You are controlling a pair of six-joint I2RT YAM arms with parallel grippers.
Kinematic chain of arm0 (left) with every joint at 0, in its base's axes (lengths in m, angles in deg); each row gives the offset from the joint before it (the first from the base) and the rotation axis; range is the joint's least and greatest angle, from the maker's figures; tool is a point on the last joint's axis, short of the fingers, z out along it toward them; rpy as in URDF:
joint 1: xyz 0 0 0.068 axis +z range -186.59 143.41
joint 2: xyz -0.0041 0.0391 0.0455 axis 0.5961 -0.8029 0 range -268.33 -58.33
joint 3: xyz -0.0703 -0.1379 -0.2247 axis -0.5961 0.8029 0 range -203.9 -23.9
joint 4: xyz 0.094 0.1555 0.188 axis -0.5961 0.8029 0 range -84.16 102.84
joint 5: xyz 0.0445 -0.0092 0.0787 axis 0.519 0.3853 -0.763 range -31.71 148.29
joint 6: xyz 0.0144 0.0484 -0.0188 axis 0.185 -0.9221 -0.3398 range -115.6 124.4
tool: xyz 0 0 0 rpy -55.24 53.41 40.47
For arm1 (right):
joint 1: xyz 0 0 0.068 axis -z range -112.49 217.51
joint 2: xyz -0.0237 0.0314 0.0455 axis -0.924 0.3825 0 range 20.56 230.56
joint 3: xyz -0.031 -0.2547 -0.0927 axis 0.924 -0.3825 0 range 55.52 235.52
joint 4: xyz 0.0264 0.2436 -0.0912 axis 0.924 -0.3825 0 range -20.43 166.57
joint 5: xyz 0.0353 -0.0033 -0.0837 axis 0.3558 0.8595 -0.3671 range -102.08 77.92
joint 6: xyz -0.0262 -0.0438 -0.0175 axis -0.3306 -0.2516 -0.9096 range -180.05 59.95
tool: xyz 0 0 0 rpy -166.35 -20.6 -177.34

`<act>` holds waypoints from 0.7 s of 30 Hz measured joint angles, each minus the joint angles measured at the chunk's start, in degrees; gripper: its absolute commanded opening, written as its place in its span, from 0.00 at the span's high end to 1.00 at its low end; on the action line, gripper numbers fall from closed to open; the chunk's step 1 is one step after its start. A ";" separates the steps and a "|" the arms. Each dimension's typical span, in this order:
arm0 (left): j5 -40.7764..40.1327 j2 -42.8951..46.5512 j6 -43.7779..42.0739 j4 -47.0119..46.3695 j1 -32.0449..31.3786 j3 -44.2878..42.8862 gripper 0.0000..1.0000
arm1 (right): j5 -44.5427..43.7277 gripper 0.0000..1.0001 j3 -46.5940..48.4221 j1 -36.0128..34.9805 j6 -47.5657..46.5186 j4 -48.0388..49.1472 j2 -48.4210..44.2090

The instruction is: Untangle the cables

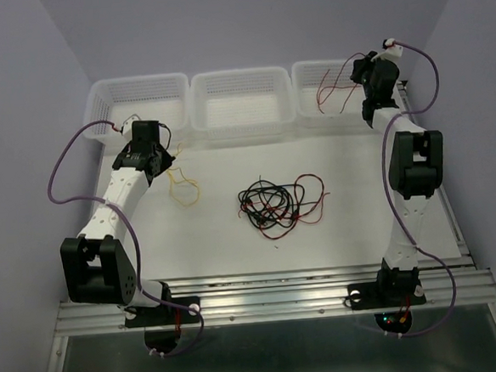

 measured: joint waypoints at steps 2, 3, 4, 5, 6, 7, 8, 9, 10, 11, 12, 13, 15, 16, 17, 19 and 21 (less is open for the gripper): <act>0.04 0.00 0.00 -0.02 -0.02 0.00 1.00 | -1.84 0.99 0.42 0.00 -0.74 -0.26 0.02; 0.11 0.00 0.00 0.00 -0.02 0.00 1.00 | -2.58 0.93 1.29 -0.02 -1.11 -0.81 0.42; 0.20 0.00 0.00 0.02 -0.02 0.00 1.00 | -3.58 0.92 3.61 0.00 -1.79 -1.75 1.44; 0.22 0.00 -0.02 -0.02 -0.09 0.00 1.00 | -4.11 0.84 4.83 0.00 -2.08 -2.62 2.03; 0.26 0.00 -0.04 -0.02 -0.13 0.00 1.00 | -4.96 0.76 9.11 0.00 -2.64 -4.74 4.04; 0.44 0.00 -0.07 -0.02 -0.26 0.00 1.00 | -5.70 0.64 12.41 0.00 -3.08 -6.27 5.77; 0.50 0.00 -0.09 0.00 -0.35 0.00 1.00 | -6.45 0.45 15.63 0.00 -3.28 -8.33 7.37; 0.66 0.00 -0.15 0.04 -0.39 0.00 1.00 | -7.04 0.38 19.12 0.00 -3.52 -10.36 9.22; 0.81 0.00 -0.22 0.02 -0.48 0.00 1.00 | -7.45 0.32 21.92 0.00 -3.96 -12.35 10.58; 0.92 0.04 -0.24 0.02 -0.57 0.00 1.00 | -7.82 0.16 23.02 0.00 -4.00 -14.25 11.17; 1.05 0.09 -0.26 0.04 -0.66 0.00 1.00 | -7.93 0.08 23.08 0.00 -3.98 -15.69 11.21; 1.11 0.15 -0.28 0.04 -0.74 0.00 1.00 | -7.96 0.03 23.08 0.00 -4.00 -16.74 11.19; 1.29 0.57 -0.35 0.09 -0.90 0.00 1.00 | -7.69 0.00 22.99 0.00 -3.93 -18.21 11.19; 1.36 0.92 -0.42 0.13 -1.05 -0.02 1.00 | -7.10 0.00 22.47 0.00 -4.13 -18.80 10.86; 1.51 1.33 -0.46 0.17 -1.16 -0.04 1.00 | -6.27 0.00 21.42 0.00 -4.20 -19.67 10.16; 1.68 2.36 -0.48 0.48 -1.53 -0.15 1.00 | -4.63 0.00 18.99 0.00 -4.35 -21.27 8.04; 1.90 3.65 -0.50 0.83 -2.03 -0.57 1.00 | -3.26 0.00 16.90 0.00 -4.76 -22.47 5.79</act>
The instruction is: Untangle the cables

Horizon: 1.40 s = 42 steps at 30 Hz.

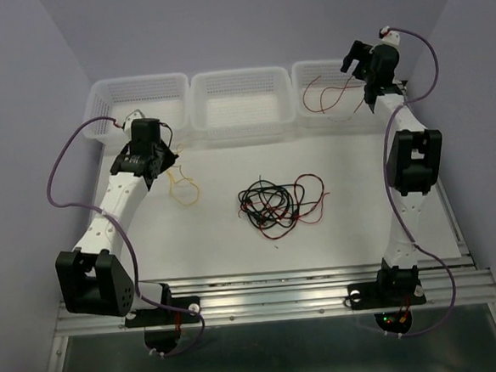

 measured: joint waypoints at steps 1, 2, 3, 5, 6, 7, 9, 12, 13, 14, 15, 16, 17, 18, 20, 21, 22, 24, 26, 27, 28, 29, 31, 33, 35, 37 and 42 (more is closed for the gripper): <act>0.00 0.28 -0.02 0.13 -0.17 -0.17 1.00 | 0.87 0.00 -1.20 -0.02 -0.35 -0.79 -1.77; 0.11 0.92 -0.02 0.28 -0.52 -0.61 1.00 | 1.90 0.00 -2.51 -0.22 -0.90 -1.01 -3.96; 0.24 1.27 -0.04 0.57 -0.74 -1.11 1.00 | 2.75 0.00 -3.58 -0.35 -1.44 -1.11 -5.81; 0.31 1.95 -0.11 0.98 -1.49 -2.38 1.00 | 4.07 0.00 -5.53 -0.70 -3.17 -1.38 -9.68; 0.42 2.10 -0.20 1.68 -1.99 -3.78 1.00 | 4.79 0.00 -6.75 -1.11 -4.09 -1.36 -12.63; 0.44 2.12 -0.42 2.03 -2.47 -5.07 1.00 | 5.29 0.00 -7.85 -1.46 -5.18 -1.49 -14.91; 0.44 2.10 -0.92 3.21 -3.63 -8.61 1.00 | 5.95 0.00 -9.29 -2.40 -6.54 -1.66 -19.12; 0.48 1.66 -1.75 4.79 -5.62 -15.30 1.00 | 5.81 0.00 -10.21 -3.69 -8.20 -2.40 -23.87; 0.63 1.27 -2.14 5.01 -6.34 -18.53 1.00 | 5.70 0.00 -10.32 -4.13 -8.66 -2.73 -25.35; 0.83 1.05 -2.58 4.74 -6.91 -20.96 1.00 | 5.66 0.00 -10.93 -4.35 -9.01 -2.84 -26.56; 1.31 0.50 -3.10 5.09 -7.67 -24.13 1.00 | 5.64 0.00 -11.91 -4.48 -9.14 -3.06 -27.67; 1.77 -0.02 -3.67 5.03 -8.11 -26.43 1.00 | 5.62 0.00 -13.38 -4.50 -9.22 -2.84 -28.79; 3.06 -1.16 -4.44 5.18 -8.68 -30.12 1.00 | 5.68 0.00 -15.47 -4.48 -9.20 -2.73 -30.14; 4.04 -2.25 -5.18 5.01 -9.01 -33.27 1.00 | 5.79 0.00 -19.28 -4.42 -9.27 -2.93 -32.37; 7.96 -5.03 -6.69 4.26 -9.35 -39.41 1.00 | 5.95 0.00 -23.89 -4.39 -8.96 -2.19 -34.71; 10.88 -8.28 -7.43 4.70 -9.57 -46.49 1.00 | 5.95 0.00 -27.52 -4.35 -8.76 -1.92 -36.61; 12.92 -11.06 -7.91 4.37 -9.60 -51.23 1.00 | 5.95 0.00 -31.06 -4.35 -8.48 -2.12 -38.51; 15.69 -17.22 -8.61 4.35 -9.70 -62.16 1.00 | 5.75 0.00 -37.29 -4.35 -7.56 -1.66 -41.68; 17.42 -24.22 -8.87 2.19 -9.94 -72.94 1.00 | 5.66 0.00 -41.42 -4.35 -6.32 -1.11 -43.98; 17.84 -25.86 -8.90 0.94 -9.97 -75.19 1.00 | 5.68 0.00 -43.23 -4.35 -5.79 -0.72 -44.94; 18.12 -27.41 -8.81 -1.07 -10.01 -76.17 1.00 | 5.79 0.00 -45.62 -4.35 -4.74 -0.63 -46.60; 18.25 -28.24 -8.59 -3.34 -10.01 -75.97 1.00 | 6.14 0.00 -47.67 -4.35 -3.80 -0.37 -48.22; 17.70 -29.66 -8.09 -8.85 -10.03 -74.42 1.00 | 6.78 0.00 -49.55 -4.35 -2.40 0.59 -49.88; 15.30 -32.04 -7.30 -16.50 -10.03 -74.03 1.00 | 7.93 0.00 -51.63 -4.35 -1.01 2.01 -51.80; 12.48 -35.04 -6.05 -23.58 -10.03 -74.90 1.00 | 9.53 0.00 -52.94 -4.35 0.44 3.37 -53.02; 9.75 -39.19 -4.66 -30.64 -10.01 -77.22 1.00 | 10.56 0.00 -53.62 -4.35 1.14 4.33 -53.40; 2.97 -50.18 -0.26 -44.04 -9.62 -80.11 1.00 | 13.29 0.00 -55.39 -4.35 2.36 5.33 -53.51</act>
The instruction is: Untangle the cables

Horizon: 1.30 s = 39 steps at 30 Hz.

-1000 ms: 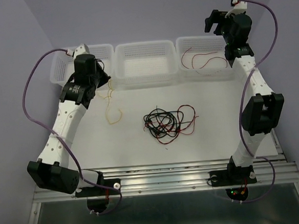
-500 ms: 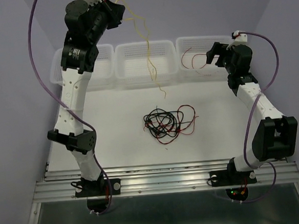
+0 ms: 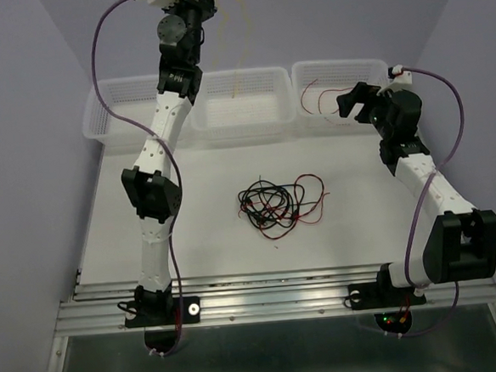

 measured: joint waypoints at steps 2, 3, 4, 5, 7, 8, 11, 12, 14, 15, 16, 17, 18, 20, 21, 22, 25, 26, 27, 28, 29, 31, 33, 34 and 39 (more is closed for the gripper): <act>-1.16 -3.15 1.11 -1.60 0.37 -0.02 1.00 | 0.63 0.00 -0.46 0.00 0.02 0.11 0.04; -1.44 -5.03 1.57 -1.99 0.57 0.00 1.00 | 0.63 0.00 -0.68 0.00 0.02 0.15 0.04; -1.60 -6.86 1.90 -2.23 0.85 0.31 1.00 | 0.59 0.00 -0.72 0.00 0.00 0.13 0.11; -1.60 -7.76 2.01 -2.14 0.85 0.72 1.00 | 0.52 0.00 -0.72 0.00 -0.02 0.20 0.15; -1.57 -9.90 2.08 -2.03 1.07 2.75 1.00 | 0.28 0.00 -0.72 0.00 0.00 0.48 0.26; -1.55 -10.45 2.08 -1.86 1.14 3.54 1.00 | 0.11 0.00 -0.72 0.00 -0.02 0.76 0.48; -1.22 -10.95 1.95 -0.52 1.16 7.65 1.00 | -0.09 0.00 -0.76 0.00 0.00 1.77 1.44; -1.14 -10.95 1.55 -0.33 1.09 8.46 1.00 | -0.17 0.00 -1.09 0.00 0.09 2.08 2.10; -1.18 -10.93 0.61 -0.42 0.74 9.75 1.00 | -0.24 0.00 -2.03 0.00 0.20 2.43 2.56; -1.31 -10.91 -0.20 -0.52 0.39 10.27 1.00 | -0.31 0.00 -2.75 0.00 0.22 2.58 2.84; -1.46 -10.80 -1.33 -0.83 -0.22 11.08 1.00 | -0.35 0.00 -3.32 0.00 0.22 2.64 3.08; -1.70 -10.64 -1.90 -1.05 -0.79 11.80 1.00 | -0.46 0.00 -3.93 0.00 0.22 2.58 3.48; -2.32 -10.25 -2.97 -1.33 -1.77 13.35 1.00 | -0.61 0.00 -4.26 0.00 0.22 2.56 3.72; -3.26 -9.62 -4.55 -1.38 -3.43 15.61 1.00 | -1.01 0.00 -4.57 0.00 0.22 2.43 4.15; -3.91 -9.53 -5.27 -1.46 -4.46 16.61 1.00 | -1.20 0.00 -4.57 0.00 0.20 2.40 4.26; -4.31 -9.53 -5.73 -1.51 -5.18 17.31 1.00 | -1.42 0.00 -4.57 0.00 0.20 2.43 4.26; -4.96 -9.53 -6.03 -1.14 -7.10 19.04 1.00 | -1.86 0.00 -4.57 0.00 0.17 2.56 4.26; -5.22 -9.53 -6.01 -0.79 -7.43 19.58 1.00 | -1.95 0.00 -4.57 0.00 0.17 2.56 4.26; -5.33 -9.53 -6.01 -0.66 -7.52 20.02 1.00 | -2.08 0.00 -4.57 0.00 0.17 2.54 4.26; -5.57 -9.53 -5.90 -0.15 -7.50 20.31 1.00 | -2.12 0.00 -4.57 0.00 0.17 2.54 4.26; -5.86 -9.53 -5.79 0.61 -7.34 20.63 0.96 | -2.12 0.00 -4.57 0.00 0.20 2.54 4.26; -6.34 -9.53 -5.60 1.97 -6.88 20.79 0.75 | -2.10 0.00 -4.57 0.00 0.22 2.14 4.26; -6.95 -9.53 -5.09 3.82 -6.45 20.81 0.45 | -1.88 0.00 -4.57 0.00 0.24 1.27 4.26; -7.30 -9.53 -5.11 4.28 -6.29 20.87 0.37 | -1.77 0.00 -4.57 0.00 0.22 0.98 4.26; -8.98 -8.26 -4.81 7.23 -5.57 23.67 0.01 | -0.59 0.00 -4.55 0.00 0.26 -1.64 4.04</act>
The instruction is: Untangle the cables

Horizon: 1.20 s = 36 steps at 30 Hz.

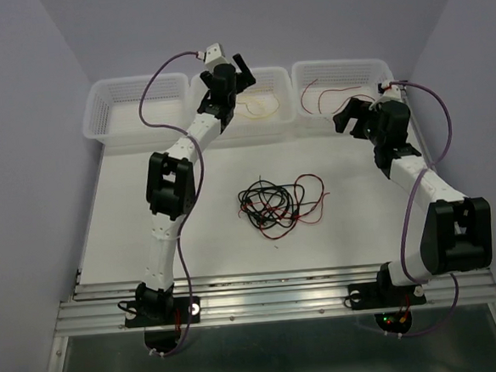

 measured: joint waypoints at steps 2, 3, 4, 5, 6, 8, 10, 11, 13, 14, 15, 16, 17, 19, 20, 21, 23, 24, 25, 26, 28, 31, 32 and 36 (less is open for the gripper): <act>-0.24 1.05 -0.04 1.79 0.02 1.03 0.01 | 0.11 0.00 0.00 0.00 0.02 -1.68 -0.63; -0.22 1.77 -0.07 3.23 0.00 1.16 0.01 | 0.11 0.00 0.00 0.00 0.11 -2.47 -1.25; -0.20 2.45 -0.09 4.17 -0.02 1.16 0.01 | 0.11 0.00 0.00 0.00 0.13 -3.30 -1.97; -0.24 3.26 -0.17 5.31 -0.04 1.16 0.01 | 0.09 0.00 0.00 0.00 0.15 -4.17 -2.73; -0.31 4.24 -0.26 6.54 -0.07 1.16 0.01 | 0.09 0.00 0.00 0.00 0.15 -4.96 -3.67; -0.83 6.71 -0.42 9.70 -0.09 1.16 0.01 | 0.07 0.00 0.07 0.00 0.37 -6.71 -5.35; -1.49 9.84 -0.46 12.98 -0.11 1.27 0.01 | -0.31 0.00 0.42 -0.02 0.48 -8.94 -7.17; -1.92 12.37 -0.44 14.64 -0.15 1.81 0.01 | -1.01 0.00 0.68 -0.33 0.66 -10.95 -8.26; -2.45 16.92 -0.37 17.00 -0.15 3.78 0.01 | -2.58 0.00 1.07 -0.87 1.20 -13.79 -9.57; -2.60 20.48 -0.17 18.67 -0.15 5.75 0.01 | -3.78 0.00 1.36 -1.53 1.68 -15.50 -10.36; -2.60 22.97 0.02 20.00 -0.15 7.30 0.01 | -4.59 0.00 1.60 -2.16 2.14 -17.31 -10.93; -2.40 26.43 0.31 20.57 -0.17 9.79 0.01 | -5.51 0.00 1.60 -3.04 2.73 -18.62 -11.47; -2.36 28.59 0.79 21.18 -0.28 11.65 0.01 | -7.06 0.00 1.60 -4.24 3.67 -20.63 -12.04; -2.34 36.09 1.86 22.14 -0.59 19.41 0.01 | -9.49 0.00 1.46 -6.75 5.53 -23.85 -12.92; -2.51 39.52 2.67 22.82 -0.85 23.74 0.01 | -10.88 0.00 0.98 -8.13 6.64 -25.24 -13.33; -2.60 42.84 3.30 23.56 -1.36 28.15 0.01 | -11.47 0.00 0.76 -8.90 7.04 -25.94 -13.46; -2.60 47.65 4.83 23.04 -2.40 35.74 0.01 | -14.32 0.00 -0.63 -11.91 8.96 -29.16 -13.73; -2.62 50.27 5.90 23.74 -2.86 40.19 0.01 | -16.15 0.00 -1.42 -13.55 9.73 -30.86 -13.55; -2.60 52.89 7.08 23.82 -3.28 45.11 0.01 | -17.90 0.00 -2.25 -14.78 10.64 -32.57 -13.38; -2.60 55.74 8.07 24.74 -3.89 50.49 0.01 | -19.45 0.00 -3.17 -15.87 11.32 -34.18 -13.09; -2.47 61.26 10.40 25.66 -4.79 60.96 0.01 | -21.70 0.00 -4.81 -17.66 12.55 -36.70 -12.33; -2.21 68.81 13.55 27.50 -5.27 71.60 0.01 | -24.48 0.00 -7.56 -19.78 14.62 -39.52 -10.40; -2.12 72.39 14.60 28.50 -5.31 74.99 0.01 | -25.18 0.00 -8.39 -20.33 15.21 -40.11 -9.66; -1.88 80.43 16.85 28.52 -5.40 80.13 0.01 | -26.56 0.03 -9.70 -21.18 16.68 -41.05 -6.62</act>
